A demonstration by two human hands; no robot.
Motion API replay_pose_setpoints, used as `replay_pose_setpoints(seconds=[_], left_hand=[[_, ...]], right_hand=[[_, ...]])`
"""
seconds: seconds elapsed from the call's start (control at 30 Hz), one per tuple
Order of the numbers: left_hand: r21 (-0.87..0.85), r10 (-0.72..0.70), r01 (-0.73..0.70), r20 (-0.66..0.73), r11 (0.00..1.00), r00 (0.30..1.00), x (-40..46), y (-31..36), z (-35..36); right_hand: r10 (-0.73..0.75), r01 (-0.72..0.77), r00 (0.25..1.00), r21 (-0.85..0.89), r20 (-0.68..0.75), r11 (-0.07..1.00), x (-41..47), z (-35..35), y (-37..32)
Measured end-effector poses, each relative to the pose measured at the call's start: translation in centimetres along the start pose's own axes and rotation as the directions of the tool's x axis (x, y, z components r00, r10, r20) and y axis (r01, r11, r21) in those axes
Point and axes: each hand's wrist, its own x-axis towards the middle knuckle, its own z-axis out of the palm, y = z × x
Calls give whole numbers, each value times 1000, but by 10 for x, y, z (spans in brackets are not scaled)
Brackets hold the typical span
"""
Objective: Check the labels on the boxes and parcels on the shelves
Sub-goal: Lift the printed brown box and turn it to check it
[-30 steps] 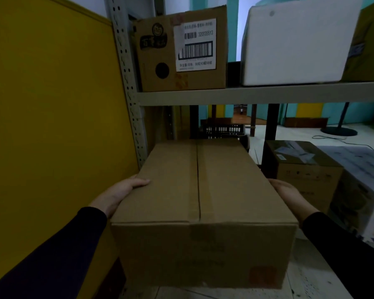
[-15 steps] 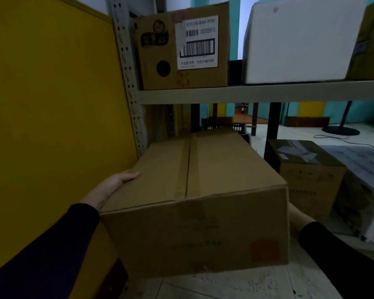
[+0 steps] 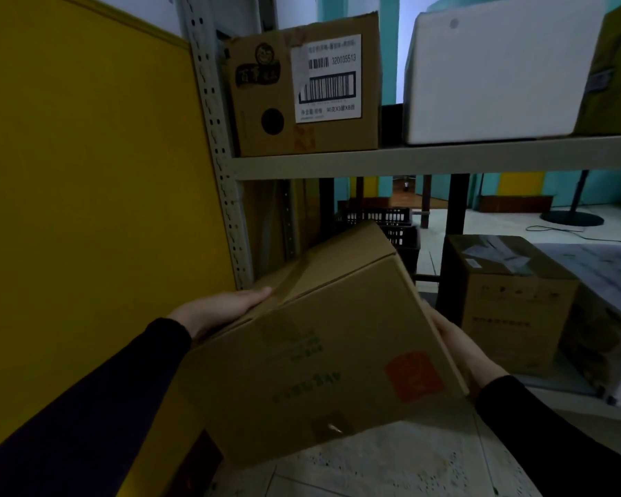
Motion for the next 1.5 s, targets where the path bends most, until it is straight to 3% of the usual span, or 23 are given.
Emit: replay_pose_setpoints(seconds=[0.17,0.33,0.6,0.9,1.2,1.3,1.37,1.43,1.5], left_hand=[[-175,199,-186,62,967,978,-5,43,32],[-329,327,-292,55,898,944,2,47,46],[-574,288,-221,27,789,957,5,37,35],[-612,270,-189,42,768,962,6,35,35],[-627,293,-231,-6,744,956,-4,39,35],[-455,188,-243,-163,857,969,6,21,27],[-280,54,-130,-262,951,963,6,-4,23],[-332,-65,-19,-240,943,969,11,-33,20],[-559,-128,24,-148,829,981,8,-52,16]], right_hand=[[12,-12,1000,21,28,1000,-4,23,-3],[-89,90,993,14,-75,996,0,42,0],[-106,104,987,-19,-120,994,7,57,-20],[-45,37,980,-47,-195,998,2,61,-26],[-19,19,991,-6,-133,1000,-16,56,-40],[-3,7,997,56,-77,998,-17,44,-49],[3,4,998,113,-56,994,-19,36,-55],[-3,9,999,141,-45,990,-20,29,-58],[-22,29,998,127,-54,992,-20,24,-60]])
